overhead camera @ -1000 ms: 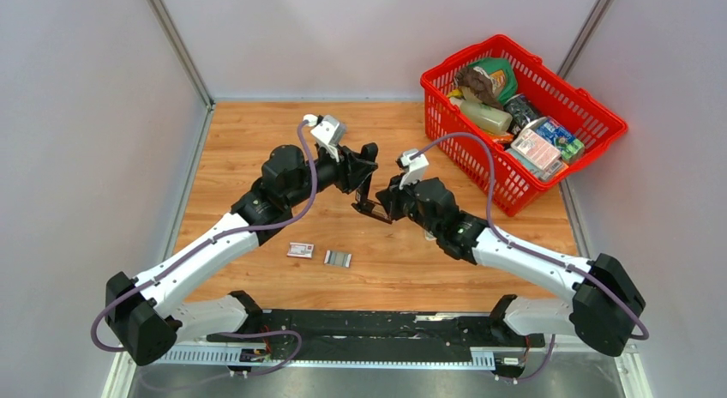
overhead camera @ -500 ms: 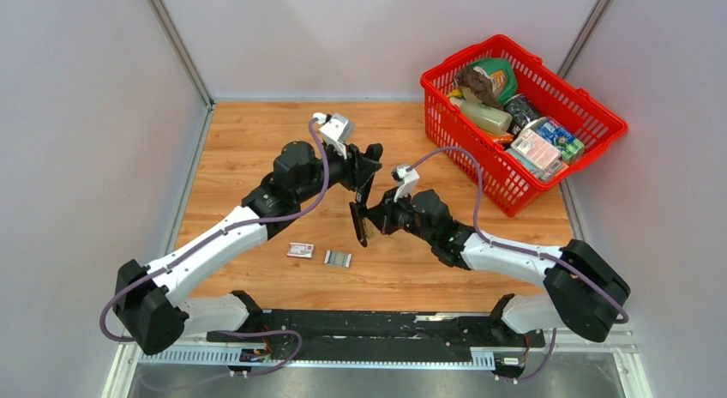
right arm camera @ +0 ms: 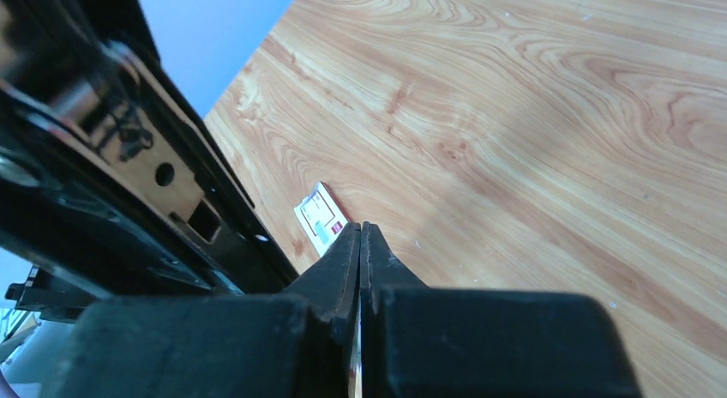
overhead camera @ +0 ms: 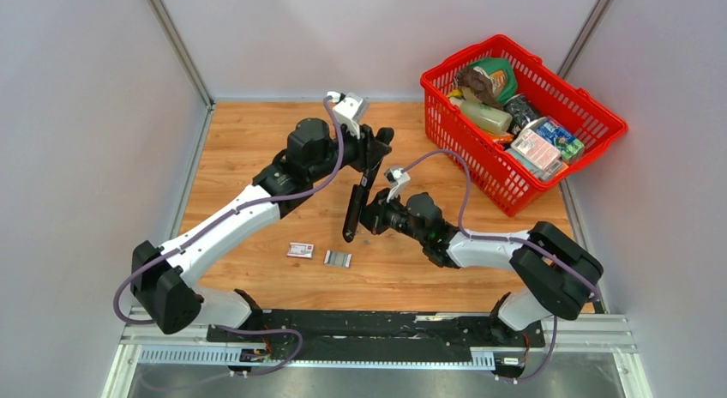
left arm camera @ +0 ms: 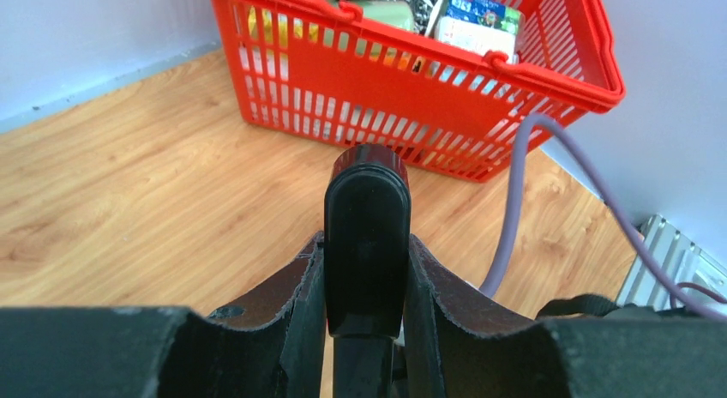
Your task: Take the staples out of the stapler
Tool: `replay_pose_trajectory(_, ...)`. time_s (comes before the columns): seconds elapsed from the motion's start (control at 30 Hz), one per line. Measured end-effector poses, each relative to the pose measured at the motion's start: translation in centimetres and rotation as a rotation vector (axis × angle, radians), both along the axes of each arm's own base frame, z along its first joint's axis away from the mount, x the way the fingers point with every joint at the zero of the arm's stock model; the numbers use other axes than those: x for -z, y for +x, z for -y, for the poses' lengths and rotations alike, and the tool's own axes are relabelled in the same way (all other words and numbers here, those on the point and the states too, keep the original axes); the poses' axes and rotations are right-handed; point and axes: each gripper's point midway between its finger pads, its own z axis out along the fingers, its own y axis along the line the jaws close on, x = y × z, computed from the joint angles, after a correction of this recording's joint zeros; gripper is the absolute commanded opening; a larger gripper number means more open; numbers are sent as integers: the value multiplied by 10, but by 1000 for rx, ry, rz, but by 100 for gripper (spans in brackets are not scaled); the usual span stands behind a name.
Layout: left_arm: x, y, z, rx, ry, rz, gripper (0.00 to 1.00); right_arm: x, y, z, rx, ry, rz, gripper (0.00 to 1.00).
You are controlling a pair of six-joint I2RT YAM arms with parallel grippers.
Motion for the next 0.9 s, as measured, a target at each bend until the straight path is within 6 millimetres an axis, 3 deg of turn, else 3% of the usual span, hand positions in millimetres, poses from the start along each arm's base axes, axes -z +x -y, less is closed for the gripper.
replay_pose_trajectory(0.2,-20,6,4,2,14,11,0,3,1,-7,-19,25,9,0)
replay_pose_trajectory(0.53,-6,5,3,7,59,-21,0,-1,5,-5,4,27,19,0)
replay_pose_trajectory(0.73,-3,0,0,14,73,-35,0,-19,9,7,52,23,47,0)
replay_pose_trajectory(0.9,-17,-12,-9,19,59,-19,0,-28,9,16,83,10,64,0)
